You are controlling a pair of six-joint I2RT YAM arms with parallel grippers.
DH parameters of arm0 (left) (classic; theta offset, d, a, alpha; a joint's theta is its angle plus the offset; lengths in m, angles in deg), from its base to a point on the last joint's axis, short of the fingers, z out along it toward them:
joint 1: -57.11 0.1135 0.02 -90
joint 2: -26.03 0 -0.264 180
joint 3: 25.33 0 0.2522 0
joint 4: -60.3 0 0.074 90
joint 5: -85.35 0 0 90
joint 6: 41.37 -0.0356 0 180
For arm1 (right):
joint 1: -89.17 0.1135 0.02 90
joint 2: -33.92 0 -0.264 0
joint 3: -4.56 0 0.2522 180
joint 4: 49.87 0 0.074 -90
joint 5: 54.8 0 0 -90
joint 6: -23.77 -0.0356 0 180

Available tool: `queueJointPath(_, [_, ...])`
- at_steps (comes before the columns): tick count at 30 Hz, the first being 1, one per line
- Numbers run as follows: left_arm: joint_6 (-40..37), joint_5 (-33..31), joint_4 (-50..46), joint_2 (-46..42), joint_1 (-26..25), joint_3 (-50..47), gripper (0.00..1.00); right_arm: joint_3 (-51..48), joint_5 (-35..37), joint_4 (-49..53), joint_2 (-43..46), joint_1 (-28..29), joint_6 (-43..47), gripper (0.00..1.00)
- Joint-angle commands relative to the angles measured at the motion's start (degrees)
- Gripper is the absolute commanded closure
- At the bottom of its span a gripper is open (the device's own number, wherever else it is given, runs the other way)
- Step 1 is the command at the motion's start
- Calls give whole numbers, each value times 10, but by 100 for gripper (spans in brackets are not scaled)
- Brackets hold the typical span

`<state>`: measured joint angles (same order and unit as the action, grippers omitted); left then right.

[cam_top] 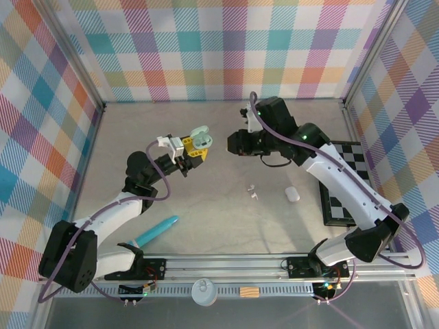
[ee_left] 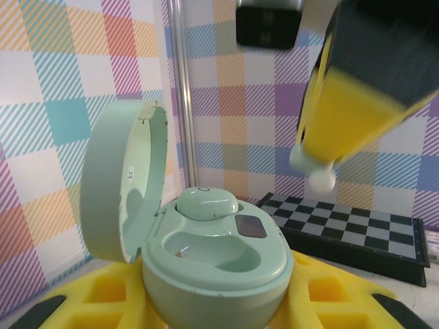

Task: Insert wireless bluetooth earbuds into charging case

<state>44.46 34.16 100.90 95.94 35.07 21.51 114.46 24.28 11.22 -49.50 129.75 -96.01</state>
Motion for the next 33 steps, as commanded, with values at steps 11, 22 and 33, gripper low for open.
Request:
queueJointPath(11, [-13, -15, 45, 33, -13, 15, 69, 161, 29, 35, -128, 46, 58, 79])
queueJointPath(22, [-20, -15, 27, 35, -13, 23, 69, 195, 15, 44, -171, 50, 64, 80])
queueJointPath(33, [-30, -17, 4, 32, -13, 33, 69, 192, -6, 52, -183, 56, 66, 80])
